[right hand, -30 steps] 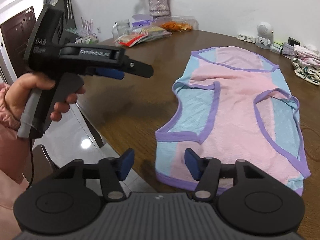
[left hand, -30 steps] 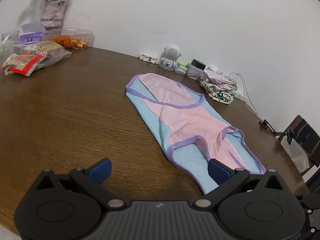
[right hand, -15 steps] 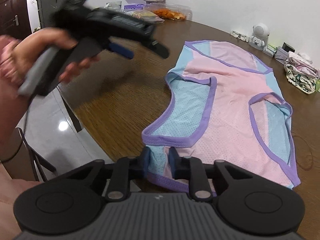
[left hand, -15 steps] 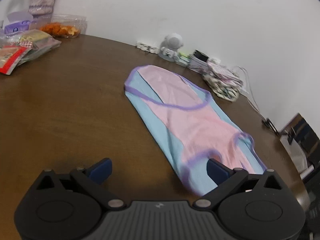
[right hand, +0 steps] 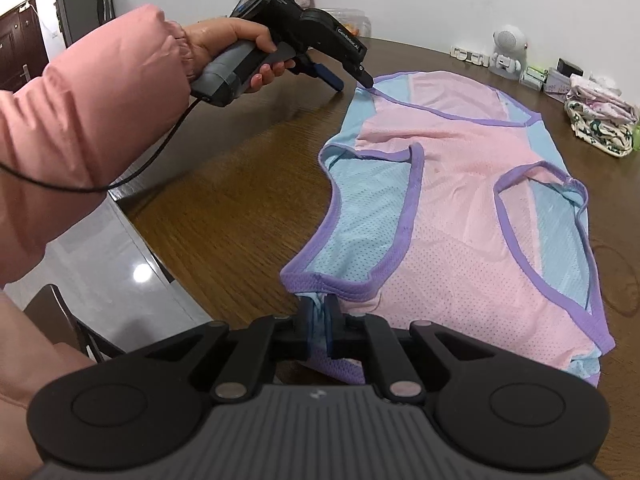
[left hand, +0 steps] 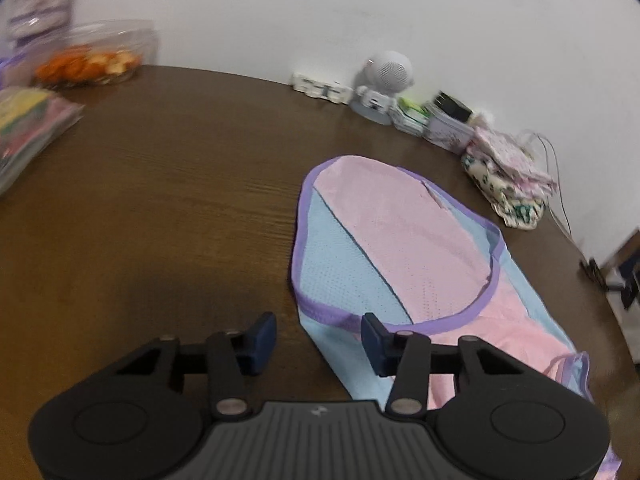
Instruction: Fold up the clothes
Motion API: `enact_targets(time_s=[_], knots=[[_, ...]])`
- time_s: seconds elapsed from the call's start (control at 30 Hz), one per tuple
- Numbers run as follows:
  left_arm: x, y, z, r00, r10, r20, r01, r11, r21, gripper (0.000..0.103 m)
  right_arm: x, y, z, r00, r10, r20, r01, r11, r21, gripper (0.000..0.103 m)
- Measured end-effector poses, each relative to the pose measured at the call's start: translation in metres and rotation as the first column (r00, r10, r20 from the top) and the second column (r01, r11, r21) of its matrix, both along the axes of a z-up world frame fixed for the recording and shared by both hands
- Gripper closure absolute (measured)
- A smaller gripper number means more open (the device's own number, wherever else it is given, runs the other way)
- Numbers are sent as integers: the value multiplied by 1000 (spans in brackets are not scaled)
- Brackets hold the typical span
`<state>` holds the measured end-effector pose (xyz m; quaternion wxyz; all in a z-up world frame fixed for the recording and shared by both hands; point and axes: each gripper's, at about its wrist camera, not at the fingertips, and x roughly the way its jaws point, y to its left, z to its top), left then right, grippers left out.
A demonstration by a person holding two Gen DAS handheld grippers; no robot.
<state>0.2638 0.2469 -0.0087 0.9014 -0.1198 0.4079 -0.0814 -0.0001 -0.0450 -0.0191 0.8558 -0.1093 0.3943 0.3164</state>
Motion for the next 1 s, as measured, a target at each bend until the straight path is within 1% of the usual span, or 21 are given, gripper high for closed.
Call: enact_targets(time_s=[0.17, 0.27, 0.33, 0.37, 0.4, 0.47, 0.5, 0.53, 0.73, 0.8, 0.9, 0.97, 1.0], knots=[[11, -2, -2, 996, -90, 9, 89, 993, 77, 59, 3, -2, 0, 1000, -6, -14, 7, 1000, 18, 98], [13, -11, -2, 989, -150, 15, 147, 978, 147, 62, 3, -3, 0, 1000, -13, -20, 13, 1000, 27, 98], [15, -17, -4, 985, -171, 20, 164, 969, 187, 71, 3, -3, 0, 1000, -16, -21, 17, 999, 30, 98], [16, -19, -4, 984, -178, 23, 170, 965, 202, 74, 3, -3, 0, 1000, -18, -21, 18, 999, 30, 98], [17, -21, -5, 982, -185, 27, 175, 963, 205, 79, 3, -2, 0, 1000, -17, -20, 18, 999, 29, 98], [19, -24, -6, 982, -187, 31, 178, 965, 193, 88, 3, -1, 0, 1000, -16, -19, 17, 1000, 26, 98], [20, -25, -6, 982, -187, 33, 177, 966, 187, 95, 2, -1, 1, 1000, -15, -17, 16, 1000, 23, 98], [21, -26, -6, 983, -180, 33, 172, 968, 181, 98, 2, -1, 1, 1000, -14, -16, 15, 1000, 20, 98], [24, -33, -5, 996, -82, 46, 73, 982, 175, 101, 2, 1, 1, 1000, -2, -5, 2, 1000, -2, 101], [24, -33, -2, 997, -50, 52, 42, 987, 156, 101, 3, 0, 2, 1000, -2, -8, 2, 1000, 4, 101], [24, -33, 6, 998, -14, 55, 7, 992, 130, 101, 6, -7, 3, 1000, -8, -25, 10, 999, 50, 101], [26, -34, 13, 998, 11, 55, -17, 994, 109, 101, 10, -15, 6, 999, -22, -41, 26, 993, 111, 101], [28, -34, 19, 998, 23, 54, -28, 995, 93, 101, 12, -22, 9, 998, -32, -52, 40, 987, 158, 102]])
